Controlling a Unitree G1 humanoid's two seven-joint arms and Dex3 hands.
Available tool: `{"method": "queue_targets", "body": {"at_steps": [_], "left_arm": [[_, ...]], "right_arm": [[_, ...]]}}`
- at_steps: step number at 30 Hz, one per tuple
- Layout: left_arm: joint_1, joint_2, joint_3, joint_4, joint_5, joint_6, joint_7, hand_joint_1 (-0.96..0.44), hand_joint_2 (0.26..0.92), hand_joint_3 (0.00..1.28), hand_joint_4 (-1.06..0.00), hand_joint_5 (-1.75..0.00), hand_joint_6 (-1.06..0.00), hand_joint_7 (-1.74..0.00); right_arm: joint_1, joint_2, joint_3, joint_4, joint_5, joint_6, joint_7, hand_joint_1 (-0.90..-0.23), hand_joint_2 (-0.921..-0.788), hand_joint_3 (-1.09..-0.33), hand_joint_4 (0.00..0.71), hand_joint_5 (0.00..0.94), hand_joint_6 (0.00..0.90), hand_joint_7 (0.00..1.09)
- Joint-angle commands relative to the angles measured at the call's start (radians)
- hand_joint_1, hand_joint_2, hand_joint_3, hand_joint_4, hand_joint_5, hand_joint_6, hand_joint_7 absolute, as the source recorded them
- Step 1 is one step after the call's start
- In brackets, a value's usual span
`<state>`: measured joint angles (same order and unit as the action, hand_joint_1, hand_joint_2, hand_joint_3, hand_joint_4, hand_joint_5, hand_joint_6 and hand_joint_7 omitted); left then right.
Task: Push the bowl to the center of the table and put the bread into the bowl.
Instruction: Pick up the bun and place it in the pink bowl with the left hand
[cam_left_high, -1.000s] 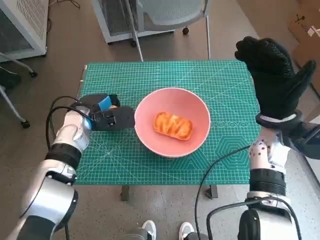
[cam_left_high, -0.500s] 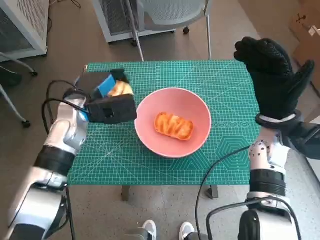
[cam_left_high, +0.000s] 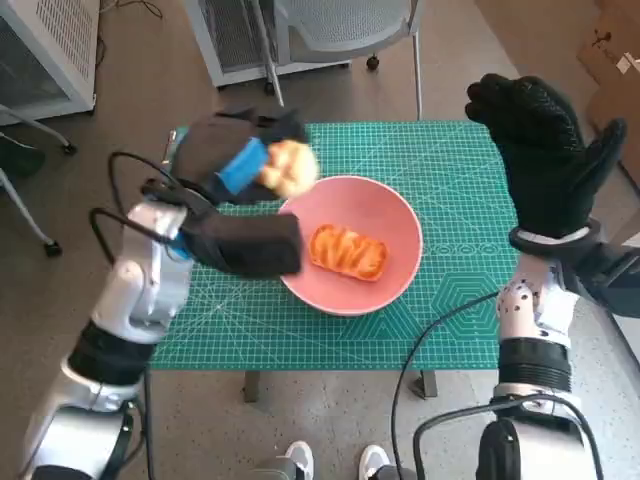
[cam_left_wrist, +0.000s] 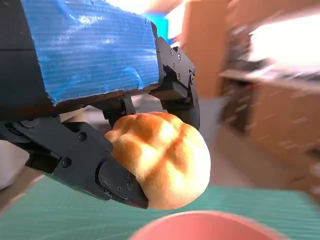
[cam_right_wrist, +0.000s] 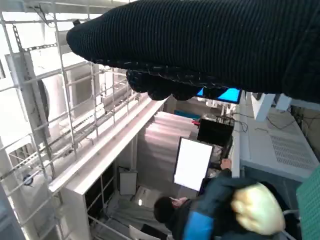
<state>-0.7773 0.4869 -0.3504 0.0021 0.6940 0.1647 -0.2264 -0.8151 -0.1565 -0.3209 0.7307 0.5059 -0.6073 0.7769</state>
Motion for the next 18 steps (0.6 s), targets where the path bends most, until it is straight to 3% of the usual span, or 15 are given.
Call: {"method": "queue_targets", "body": {"at_steps": [1,11,17,18], "left_arm": [[0.002,-0.055,-0.049,-0.095,0.036,-0.012,-0.039,0.00,0.905,0.01,-0.82,-1.04,-0.70,-1.06],[-0.003,-0.134,-0.089,0.049,0.001,-0.110,-0.039,0.00,0.903,0.01,-0.84,-1.04,-0.70,-1.06],[-0.012,-0.167,-0.087,0.130,-0.006,-0.086,-0.068,0.00,0.911,0.01,-0.82,-1.08,-0.67,-1.06],[-0.008,-0.176,-0.080,0.134,-0.014,-0.073,-0.073,0.00,0.913,0.04,-0.78,-1.12,-0.64,-1.10]], "right_arm": [[0.006,-0.005,0.005,0.037,-0.009,0.014,0.016,-0.640,-0.921,-0.682,0.265,0.003,0.362,0.00],[0.020,-0.012,0.005,0.013,-0.002,0.018,0.024,-0.630,-0.921,-0.706,0.272,0.005,0.368,0.01],[0.033,-0.017,0.003,-0.010,0.000,0.020,0.020,-0.628,-0.921,-0.716,0.272,0.003,0.367,0.00],[0.035,-0.017,0.003,-0.014,0.000,0.019,0.018,-0.628,-0.921,-0.717,0.271,0.003,0.366,0.00]]}}
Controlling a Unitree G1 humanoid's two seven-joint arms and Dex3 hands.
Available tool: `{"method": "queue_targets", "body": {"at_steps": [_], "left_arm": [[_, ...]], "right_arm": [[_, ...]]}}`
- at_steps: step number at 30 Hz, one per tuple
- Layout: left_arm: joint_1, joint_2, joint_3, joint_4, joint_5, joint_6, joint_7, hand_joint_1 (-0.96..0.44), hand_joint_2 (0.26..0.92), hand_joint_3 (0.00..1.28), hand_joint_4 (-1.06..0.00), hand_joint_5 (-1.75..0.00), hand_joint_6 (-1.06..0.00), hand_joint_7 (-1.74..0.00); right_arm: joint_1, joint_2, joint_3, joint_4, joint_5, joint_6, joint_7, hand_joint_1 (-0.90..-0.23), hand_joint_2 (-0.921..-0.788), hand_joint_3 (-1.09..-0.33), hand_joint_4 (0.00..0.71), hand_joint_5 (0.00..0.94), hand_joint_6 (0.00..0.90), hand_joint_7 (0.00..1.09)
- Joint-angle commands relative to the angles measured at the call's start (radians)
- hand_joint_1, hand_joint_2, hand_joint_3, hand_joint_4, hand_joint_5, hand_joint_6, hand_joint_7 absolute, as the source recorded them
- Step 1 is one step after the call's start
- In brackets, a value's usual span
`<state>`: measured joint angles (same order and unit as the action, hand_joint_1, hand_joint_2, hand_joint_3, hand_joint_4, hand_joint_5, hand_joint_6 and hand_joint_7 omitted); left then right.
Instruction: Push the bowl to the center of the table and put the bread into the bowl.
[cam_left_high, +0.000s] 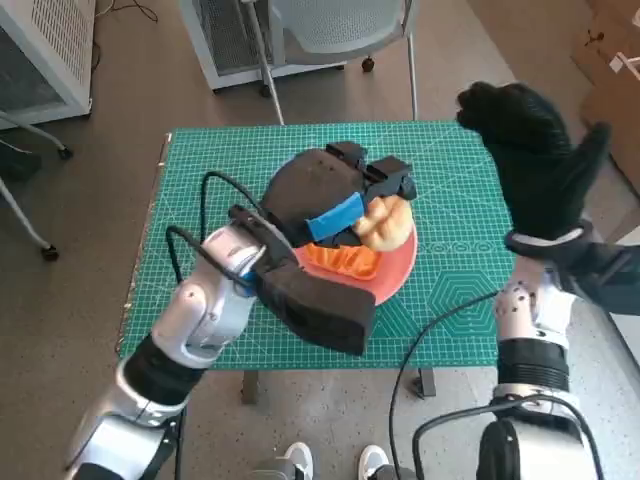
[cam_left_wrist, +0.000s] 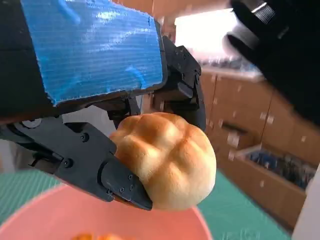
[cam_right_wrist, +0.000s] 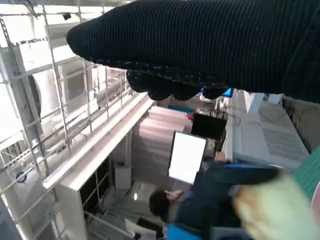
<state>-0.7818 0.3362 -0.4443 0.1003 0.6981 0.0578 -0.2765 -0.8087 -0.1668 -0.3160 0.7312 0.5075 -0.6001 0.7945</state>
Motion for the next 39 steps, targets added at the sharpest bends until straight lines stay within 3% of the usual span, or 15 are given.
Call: {"method": "queue_targets", "body": {"at_steps": [1,3,4,5,6,7,8,12,17,27,33,39], "left_arm": [[0.000,-0.030,0.018,0.039,-0.023,0.042,-0.027,0.00,0.916,0.09,-0.70,-1.19,-0.59,-1.16],[0.005,-0.038,0.023,0.042,-0.027,0.059,-0.033,0.00,0.918,0.13,-0.64,-1.25,-0.54,-1.21],[0.007,-0.043,0.025,0.042,-0.028,0.069,-0.036,-0.12,0.919,0.18,-0.53,-1.05,-0.51,-1.30],[0.009,-0.046,0.026,0.041,-0.028,0.076,-0.038,-0.20,0.920,0.21,-0.48,-0.88,-0.49,-1.36],[0.017,-0.052,0.028,0.041,-0.027,0.096,-0.041,-0.23,0.920,0.22,-0.47,-0.81,-0.48,-1.38],[0.024,-0.055,0.029,0.043,-0.023,0.107,-0.037,-0.20,0.877,0.19,-0.36,-0.59,-0.35,-1.10],[0.029,-0.057,0.029,0.044,-0.020,0.115,-0.035,-0.21,0.858,0.14,-0.30,-0.39,-0.29,-0.84],[0.035,-0.055,0.025,0.042,-0.008,0.125,-0.028,-0.28,0.852,0.04,-0.20,-0.09,-0.24,-0.38],[0.051,-0.034,0.030,0.037,-0.002,0.092,-0.003,-0.41,0.862,0.02,-0.12,-0.01,-0.20,-0.25],[0.072,-0.014,0.082,0.024,-0.045,0.051,0.022,-0.61,0.890,0.01,-0.01,0.00,-0.13,-0.19],[0.096,-0.008,0.156,0.013,-0.144,-0.010,0.027,-0.66,0.915,0.02,0.00,0.00,-0.11,-0.18],[0.114,-0.029,0.274,0.040,-0.359,-0.095,-0.009,-0.69,0.920,0.08,0.00,0.00,-0.12,-0.18]], "right_arm": [[0.031,-0.006,-0.001,-0.018,-0.003,0.012,-0.001,-0.627,-0.921,-0.719,0.270,0.002,0.365,0.00],[0.032,-0.007,-0.001,-0.021,-0.004,0.012,-0.004,-0.627,-0.921,-0.720,0.269,0.001,0.363,0.00],[0.033,-0.007,-0.001,-0.022,-0.004,0.012,-0.004,-0.627,-0.921,-0.721,0.268,0.001,0.361,0.00],[0.034,-0.007,0.000,-0.023,-0.004,0.012,-0.005,-0.627,-0.921,-0.722,0.268,0.000,0.359,0.00],[0.035,-0.006,0.000,-0.025,-0.005,0.011,-0.008,-0.627,-0.921,-0.722,0.268,0.000,0.358,0.00],[0.036,-0.005,0.001,-0.028,-0.007,0.010,-0.011,-0.627,-0.921,-0.722,0.267,0.000,0.355,0.00],[0.037,-0.004,0.001,-0.030,-0.008,0.010,-0.014,-0.627,-0.921,-0.722,0.266,0.000,0.353,0.00],[0.040,-0.003,0.004,-0.039,-0.013,0.009,-0.023,-0.627,-0.921,-0.723,0.265,0.000,0.350,0.00],[0.041,-0.001,0.010,-0.049,-0.017,0.009,-0.035,-0.627,-0.921,-0.723,0.263,0.000,0.348,0.00],[0.031,0.001,0.020,-0.050,-0.020,0.012,-0.050,-0.629,-0.921,-0.715,0.262,0.000,0.347,0.00],[0.027,0.002,0.027,-0.056,-0.021,0.017,-0.057,-0.638,-0.921,-0.710,0.264,0.001,0.349,0.00],[0.020,0.002,0.033,-0.064,-0.019,0.027,-0.065,-0.658,-0.921,-0.699,0.268,0.002,0.353,0.00]]}}
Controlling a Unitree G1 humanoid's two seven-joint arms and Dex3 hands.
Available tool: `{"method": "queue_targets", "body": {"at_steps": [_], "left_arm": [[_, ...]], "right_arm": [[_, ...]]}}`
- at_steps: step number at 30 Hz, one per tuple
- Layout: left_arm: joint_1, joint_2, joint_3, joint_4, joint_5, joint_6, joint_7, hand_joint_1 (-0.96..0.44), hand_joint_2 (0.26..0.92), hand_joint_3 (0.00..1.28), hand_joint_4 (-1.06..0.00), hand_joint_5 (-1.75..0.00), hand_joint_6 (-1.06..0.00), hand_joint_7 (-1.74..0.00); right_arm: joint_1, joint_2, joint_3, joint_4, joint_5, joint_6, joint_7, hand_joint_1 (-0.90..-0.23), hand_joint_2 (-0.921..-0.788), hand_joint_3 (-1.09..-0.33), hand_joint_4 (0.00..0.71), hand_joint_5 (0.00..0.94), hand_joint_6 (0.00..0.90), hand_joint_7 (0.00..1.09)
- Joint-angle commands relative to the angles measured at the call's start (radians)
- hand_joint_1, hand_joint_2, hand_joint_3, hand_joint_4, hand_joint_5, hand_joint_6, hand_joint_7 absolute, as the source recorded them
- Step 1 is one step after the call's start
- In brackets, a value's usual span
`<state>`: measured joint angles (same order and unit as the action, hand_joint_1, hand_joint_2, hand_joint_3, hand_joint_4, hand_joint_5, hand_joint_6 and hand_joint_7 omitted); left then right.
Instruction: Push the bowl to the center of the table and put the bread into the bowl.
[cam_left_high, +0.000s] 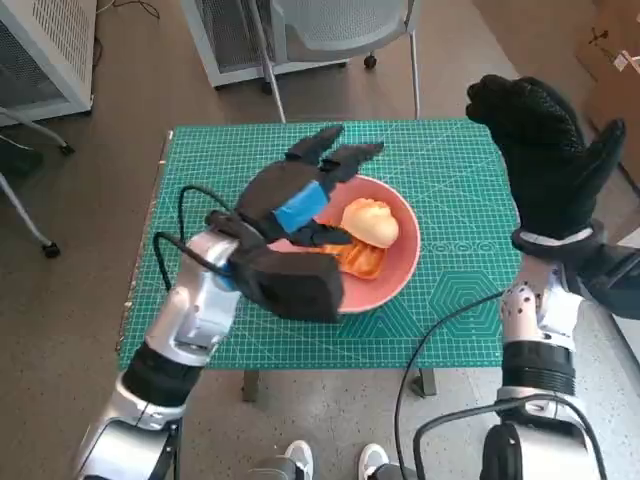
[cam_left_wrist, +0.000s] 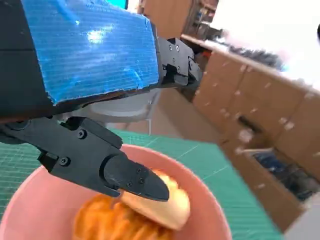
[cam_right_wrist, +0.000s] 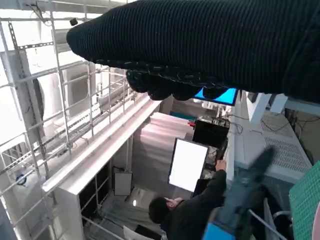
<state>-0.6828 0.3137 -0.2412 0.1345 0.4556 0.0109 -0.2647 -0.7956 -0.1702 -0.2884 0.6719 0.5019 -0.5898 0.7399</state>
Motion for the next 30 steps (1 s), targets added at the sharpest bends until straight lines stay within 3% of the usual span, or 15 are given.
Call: {"method": "queue_targets", "body": {"at_steps": [1,3,7,13,16,21,24,30], "left_arm": [[0.016,-0.007,0.078,0.009,-0.137,-0.054,-0.024,-0.69,0.921,0.08,0.00,0.00,-0.12,-0.18],[0.016,-0.006,0.082,0.012,-0.153,-0.062,-0.026,-0.69,0.921,0.09,0.00,0.00,-0.12,-0.18],[0.061,-0.086,0.252,0.017,-0.473,-0.213,-0.058,-0.67,0.921,0.16,-0.02,-0.01,-0.14,-0.18],[0.098,-0.169,0.330,0.004,-0.673,-0.287,-0.077,-0.69,0.921,0.27,-0.04,-0.02,-0.14,-0.20],[0.114,-0.218,0.358,-0.015,-0.763,-0.307,-0.078,-0.68,0.921,0.31,-0.04,-0.01,-0.05,-0.35],[0.122,-0.230,0.370,-0.011,-0.783,-0.350,-0.079,-0.67,0.921,0.32,-0.03,0.00,-0.01,-0.43],[0.137,-0.222,0.380,-0.015,-0.753,-0.401,-0.064,-0.65,0.921,0.32,-0.01,0.00,0.00,-0.43],[0.145,-0.206,0.381,-0.031,-0.747,-0.404,-0.063,-0.63,0.921,0.31,0.00,0.00,0.00,-0.41]], "right_arm": [[0.007,0.005,0.005,-0.006,-0.013,0.017,-0.011,-0.660,-0.921,-0.697,0.268,0.003,0.353,0.00],[0.007,0.004,0.006,-0.007,-0.012,0.019,-0.012,-0.662,-0.921,-0.695,0.268,0.002,0.353,0.00],[-0.008,0.001,0.005,-0.016,-0.005,0.031,-0.013,-0.661,-0.921,-0.685,0.273,0.004,0.355,0.00],[-0.020,-0.002,0.005,-0.018,-0.011,0.024,-0.024,-0.661,-0.921,-0.678,0.279,0.005,0.361,0.01],[-0.023,0.000,0.004,-0.021,-0.017,0.013,-0.034,-0.651,-0.921,-0.678,0.280,0.005,0.363,0.01],[-0.023,0.005,0.008,-0.025,-0.021,0.005,-0.044,-0.648,-0.921,-0.678,0.283,0.005,0.365,0.01],[-0.022,0.012,0.014,-0.030,-0.033,-0.011,-0.059,-0.647,-0.921,-0.678,0.282,0.005,0.362,0.01],[-0.036,0.020,0.027,-0.024,-0.061,-0.027,-0.084,-0.637,-0.921,-0.689,0.280,0.002,0.349,0.00]]}}
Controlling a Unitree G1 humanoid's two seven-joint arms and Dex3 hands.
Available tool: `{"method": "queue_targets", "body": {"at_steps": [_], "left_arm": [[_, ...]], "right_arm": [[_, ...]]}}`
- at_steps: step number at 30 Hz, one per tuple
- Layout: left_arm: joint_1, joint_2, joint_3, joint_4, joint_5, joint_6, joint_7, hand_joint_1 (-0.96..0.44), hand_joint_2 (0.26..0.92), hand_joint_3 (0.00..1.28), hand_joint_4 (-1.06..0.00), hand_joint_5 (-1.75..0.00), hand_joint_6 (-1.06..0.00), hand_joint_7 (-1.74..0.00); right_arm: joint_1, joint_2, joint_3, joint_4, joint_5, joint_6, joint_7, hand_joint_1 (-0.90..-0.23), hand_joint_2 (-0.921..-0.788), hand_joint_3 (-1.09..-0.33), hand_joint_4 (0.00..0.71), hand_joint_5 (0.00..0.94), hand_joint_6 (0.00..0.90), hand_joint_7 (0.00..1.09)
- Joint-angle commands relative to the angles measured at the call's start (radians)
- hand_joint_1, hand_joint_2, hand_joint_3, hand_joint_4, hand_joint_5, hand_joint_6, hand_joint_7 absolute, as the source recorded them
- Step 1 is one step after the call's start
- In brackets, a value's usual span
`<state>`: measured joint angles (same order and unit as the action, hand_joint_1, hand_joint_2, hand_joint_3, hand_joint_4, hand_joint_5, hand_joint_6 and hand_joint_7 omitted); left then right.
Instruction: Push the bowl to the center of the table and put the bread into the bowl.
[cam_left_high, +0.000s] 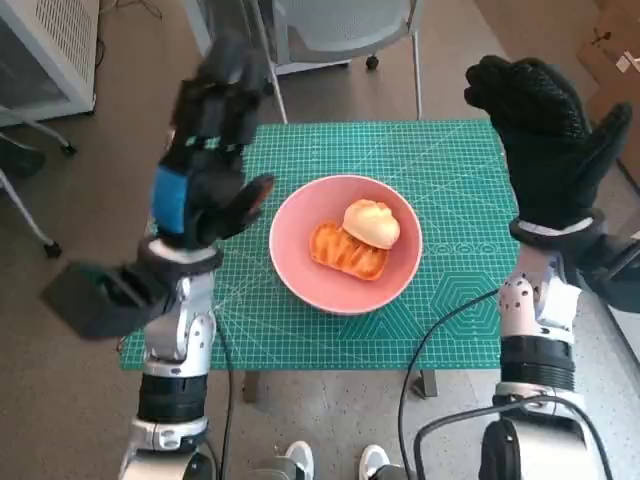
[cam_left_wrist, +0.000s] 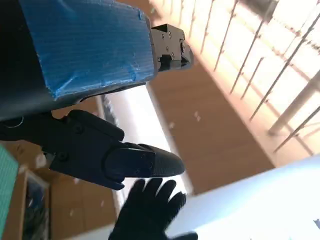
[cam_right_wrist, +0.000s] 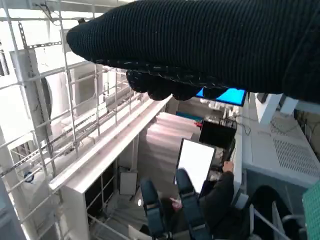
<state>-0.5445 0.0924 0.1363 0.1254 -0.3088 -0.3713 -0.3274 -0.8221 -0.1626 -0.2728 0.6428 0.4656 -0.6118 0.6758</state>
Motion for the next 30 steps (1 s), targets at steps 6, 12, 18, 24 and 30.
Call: {"method": "queue_targets", "body": {"at_steps": [6,12,18,24,30], "left_arm": [[0.000,0.029,0.005,-0.018,0.020,-0.030,-0.001,-0.63,0.921,0.33,0.00,0.00,0.00,-0.38],[-0.001,0.029,0.013,-0.030,0.013,-0.017,0.016,-0.63,0.921,0.33,0.00,0.00,0.00,-0.37],[-0.006,0.029,0.012,-0.025,0.014,-0.012,0.018,-0.63,0.921,0.33,0.00,0.00,0.00,-0.35],[-0.008,0.034,0.009,-0.030,0.015,0.003,0.017,-0.63,0.921,0.34,0.00,0.00,0.00,-0.32],[-0.009,0.040,0.009,-0.042,0.012,0.026,0.016,-0.63,0.921,0.34,0.00,0.00,0.00,-0.31]], "right_arm": [[-0.022,0.014,0.028,-0.007,-0.039,0.005,-0.034,-0.648,-0.921,-0.694,0.286,0.004,0.356,0.01],[-0.024,0.004,0.036,-0.035,-0.047,0.023,-0.038,-0.662,-0.921,-0.690,0.288,0.004,0.362,0.01],[-0.022,-0.002,0.041,-0.046,-0.054,0.031,-0.043,-0.666,-0.921,-0.687,0.287,0.003,0.361,0.01],[-0.019,-0.004,0.046,-0.058,-0.060,0.041,-0.049,-0.669,-0.921,-0.688,0.286,0.001,0.359,0.01],[-0.012,-0.004,0.049,-0.077,-0.067,0.058,-0.057,-0.673,-0.921,-0.688,0.286,0.001,0.359,0.00]]}}
